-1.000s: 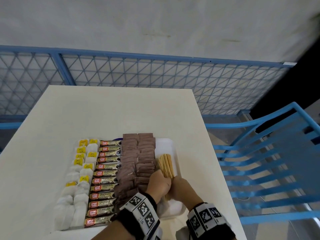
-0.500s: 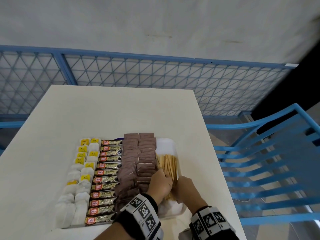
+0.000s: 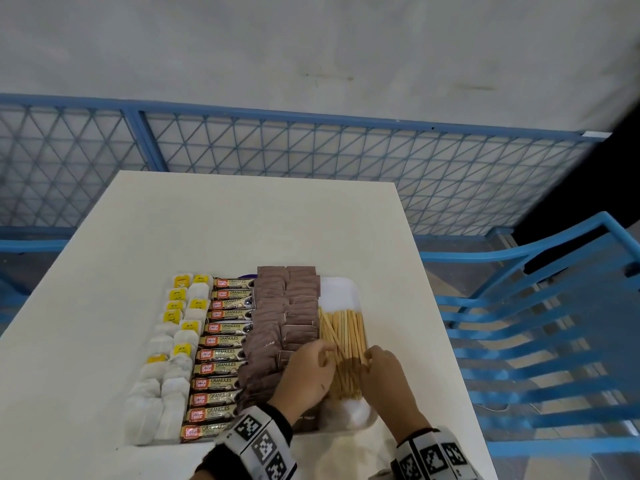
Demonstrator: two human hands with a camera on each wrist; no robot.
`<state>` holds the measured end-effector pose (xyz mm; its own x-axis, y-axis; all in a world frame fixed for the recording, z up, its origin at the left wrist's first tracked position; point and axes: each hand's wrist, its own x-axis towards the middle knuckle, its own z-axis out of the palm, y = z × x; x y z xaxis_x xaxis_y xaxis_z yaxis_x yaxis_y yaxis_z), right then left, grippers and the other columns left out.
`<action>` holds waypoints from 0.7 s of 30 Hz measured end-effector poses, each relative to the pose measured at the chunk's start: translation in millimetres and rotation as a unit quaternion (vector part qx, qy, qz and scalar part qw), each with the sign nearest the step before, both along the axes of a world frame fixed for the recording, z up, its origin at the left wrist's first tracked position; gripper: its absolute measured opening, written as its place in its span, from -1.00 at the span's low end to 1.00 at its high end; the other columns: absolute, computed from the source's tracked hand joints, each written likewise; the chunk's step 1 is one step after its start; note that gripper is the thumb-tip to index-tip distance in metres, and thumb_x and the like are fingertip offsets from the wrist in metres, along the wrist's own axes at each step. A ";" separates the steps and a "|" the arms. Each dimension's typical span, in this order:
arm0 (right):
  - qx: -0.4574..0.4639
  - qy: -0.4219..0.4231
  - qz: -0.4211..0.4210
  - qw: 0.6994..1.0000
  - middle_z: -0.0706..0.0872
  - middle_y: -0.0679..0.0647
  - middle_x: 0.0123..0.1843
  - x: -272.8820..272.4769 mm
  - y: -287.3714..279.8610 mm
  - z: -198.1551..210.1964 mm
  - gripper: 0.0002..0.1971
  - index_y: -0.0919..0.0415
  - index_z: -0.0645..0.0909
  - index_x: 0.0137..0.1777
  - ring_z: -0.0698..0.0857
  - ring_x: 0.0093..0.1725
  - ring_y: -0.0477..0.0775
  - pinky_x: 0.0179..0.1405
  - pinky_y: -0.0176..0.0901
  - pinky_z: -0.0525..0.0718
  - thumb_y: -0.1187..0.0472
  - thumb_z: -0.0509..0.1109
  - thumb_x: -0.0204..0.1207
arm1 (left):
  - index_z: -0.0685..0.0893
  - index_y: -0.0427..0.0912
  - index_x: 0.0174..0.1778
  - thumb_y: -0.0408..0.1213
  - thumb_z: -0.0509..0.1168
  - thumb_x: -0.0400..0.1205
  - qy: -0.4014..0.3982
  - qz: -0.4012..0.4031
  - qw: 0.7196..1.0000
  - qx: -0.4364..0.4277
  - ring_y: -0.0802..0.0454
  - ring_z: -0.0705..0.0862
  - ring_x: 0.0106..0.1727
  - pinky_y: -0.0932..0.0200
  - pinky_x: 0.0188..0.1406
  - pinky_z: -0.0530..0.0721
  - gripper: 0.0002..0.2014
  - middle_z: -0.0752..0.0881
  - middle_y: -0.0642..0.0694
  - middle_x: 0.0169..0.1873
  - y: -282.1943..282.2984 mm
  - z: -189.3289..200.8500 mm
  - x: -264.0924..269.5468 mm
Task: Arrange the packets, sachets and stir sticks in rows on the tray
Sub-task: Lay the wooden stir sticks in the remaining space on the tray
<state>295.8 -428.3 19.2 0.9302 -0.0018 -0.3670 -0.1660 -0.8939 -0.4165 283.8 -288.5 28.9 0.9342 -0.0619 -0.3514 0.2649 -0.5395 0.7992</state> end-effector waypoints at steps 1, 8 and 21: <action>-0.004 -0.009 0.005 1.000 0.57 0.13 0.20 -6.2 1.0 -0.9 -0.75 0.28 0.46 0.25 0.52 0.04 -0.01 0.05 -0.33 0.54 0.20 0.13 0.67 | 0.58 -0.02 0.26 -0.31 0.17 0.69 -0.016 0.007 1.000 -0.016 0.33 0.53 -0.21 0.57 -0.36 0.52 -0.75 0.62 0.10 0.14 8.1 3.9 -3.4; -0.059 -0.061 0.082 0.993 0.42 0.10 0.36 -40.1 11.9 -13.7 -0.17 0.07 0.30 0.47 0.47 0.32 0.16 0.23 -0.01 0.53 -0.15 0.55 0.25 | 0.64 0.17 -0.16 -0.46 0.28 0.60 -0.138 0.151 0.979 -0.016 0.23 0.67 -0.02 0.44 -0.08 0.57 -0.67 0.73 0.17 -0.07 83.4 5.9 -51.8; -0.017 -0.121 0.051 0.991 0.66 0.23 0.04 -48.6 6.5 -23.5 -0.08 0.27 0.55 0.28 0.66 -0.04 0.21 -0.17 0.02 0.67 -0.13 0.73 -0.09 | 0.74 -0.18 -0.07 -0.52 0.30 0.57 -0.099 0.328 0.936 0.076 -0.14 0.69 -0.09 0.60 -0.25 0.52 -0.81 0.71 -0.18 -0.06 156.5 -22.7 -136.2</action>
